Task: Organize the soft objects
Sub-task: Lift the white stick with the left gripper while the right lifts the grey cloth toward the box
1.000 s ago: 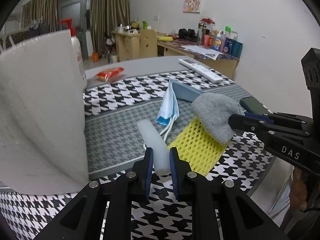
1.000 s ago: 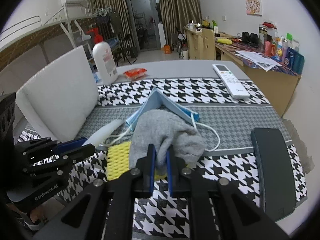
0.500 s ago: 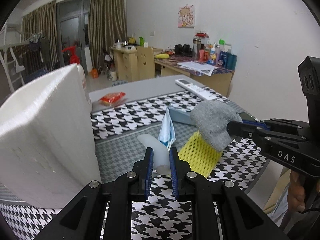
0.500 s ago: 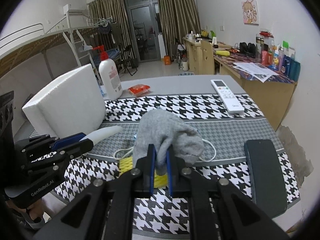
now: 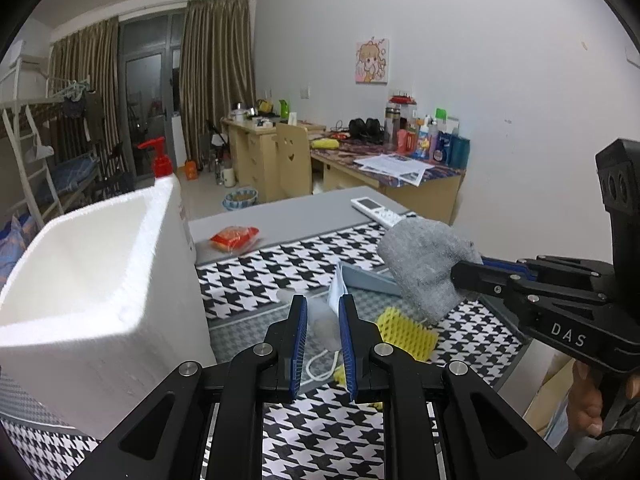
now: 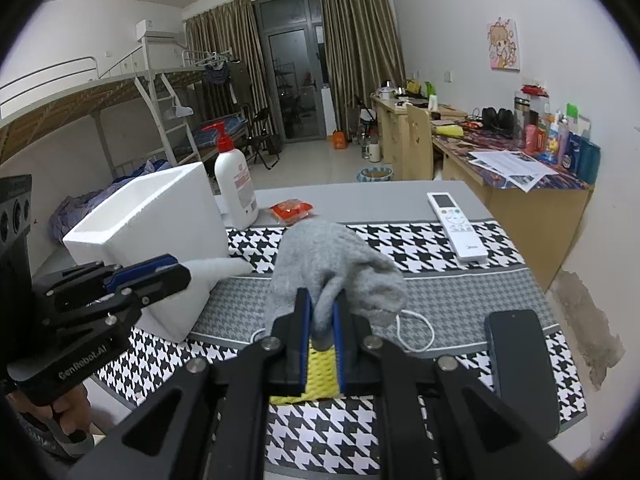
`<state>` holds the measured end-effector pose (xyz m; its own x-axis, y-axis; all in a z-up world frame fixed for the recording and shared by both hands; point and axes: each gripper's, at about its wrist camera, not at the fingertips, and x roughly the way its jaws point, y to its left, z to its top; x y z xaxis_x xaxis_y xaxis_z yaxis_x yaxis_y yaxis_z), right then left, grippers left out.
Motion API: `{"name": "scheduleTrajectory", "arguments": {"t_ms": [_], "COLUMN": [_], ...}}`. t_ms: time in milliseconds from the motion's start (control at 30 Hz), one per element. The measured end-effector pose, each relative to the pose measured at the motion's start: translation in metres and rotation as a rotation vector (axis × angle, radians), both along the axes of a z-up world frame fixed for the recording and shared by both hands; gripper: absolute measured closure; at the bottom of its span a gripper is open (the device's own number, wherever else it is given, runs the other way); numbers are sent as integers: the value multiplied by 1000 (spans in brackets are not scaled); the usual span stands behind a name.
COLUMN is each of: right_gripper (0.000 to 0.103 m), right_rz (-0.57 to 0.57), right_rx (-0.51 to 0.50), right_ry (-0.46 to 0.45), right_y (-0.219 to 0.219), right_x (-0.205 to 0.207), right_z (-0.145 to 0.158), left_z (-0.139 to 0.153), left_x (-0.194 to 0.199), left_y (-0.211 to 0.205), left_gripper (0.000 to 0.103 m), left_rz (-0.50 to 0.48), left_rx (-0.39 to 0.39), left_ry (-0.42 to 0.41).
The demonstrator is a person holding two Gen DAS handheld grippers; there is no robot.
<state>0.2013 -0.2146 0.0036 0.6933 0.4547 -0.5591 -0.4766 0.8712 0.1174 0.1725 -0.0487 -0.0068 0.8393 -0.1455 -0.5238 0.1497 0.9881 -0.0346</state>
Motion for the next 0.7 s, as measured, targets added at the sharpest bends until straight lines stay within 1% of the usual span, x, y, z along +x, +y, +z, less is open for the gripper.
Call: {"name": "scheduleTrajectory", "arguments": {"t_ms": [33, 167, 267, 367, 467, 567, 700], "right_gripper": [90, 90, 90, 90, 90, 90, 90], "right_rz": [-3, -6, -10, -18, -17, -12, -3], "right_rx": [0, 11, 13, 19, 15, 16, 14], "right_ry": [-4, -21, -31, -32, -27, -20, -16], "right_y": [0, 0, 1, 0, 0, 2, 4], "right_x": [0, -2, -2, 0, 1, 1, 3], "right_z": [1, 6, 8, 8, 4, 3, 0], "left_z": [1, 7, 11, 10, 4, -8, -20], "left_x": [0, 2, 0, 0, 1, 3, 6], "left_y": [0, 2, 3, 3, 4, 4, 3], "left_gripper": [90, 93, 93, 93, 93, 92, 91], "left_rz": [2, -6, -10, -17, -21, -18, -3], "left_rx": [3, 2, 11, 21, 24, 20, 24], "left_ry": [-4, -13, -31, -26, -4, 43, 81]}}
